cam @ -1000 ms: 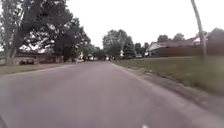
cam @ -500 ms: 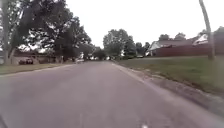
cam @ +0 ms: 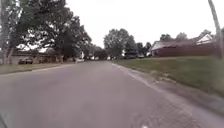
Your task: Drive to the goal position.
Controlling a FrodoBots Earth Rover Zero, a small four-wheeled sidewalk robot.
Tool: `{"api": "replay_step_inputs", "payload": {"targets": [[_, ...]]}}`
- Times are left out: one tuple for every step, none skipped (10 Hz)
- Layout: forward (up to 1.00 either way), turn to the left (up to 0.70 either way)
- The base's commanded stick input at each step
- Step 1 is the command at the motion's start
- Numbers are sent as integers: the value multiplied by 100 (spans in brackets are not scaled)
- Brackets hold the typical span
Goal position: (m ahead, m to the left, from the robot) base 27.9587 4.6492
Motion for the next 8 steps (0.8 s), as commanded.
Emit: {"api": "replay_step_inputs", "payload": {"targets": [[100,3],[100,4],[100,4],[100,5],[100,5],[100,20],[100,37],[100,38]]}}
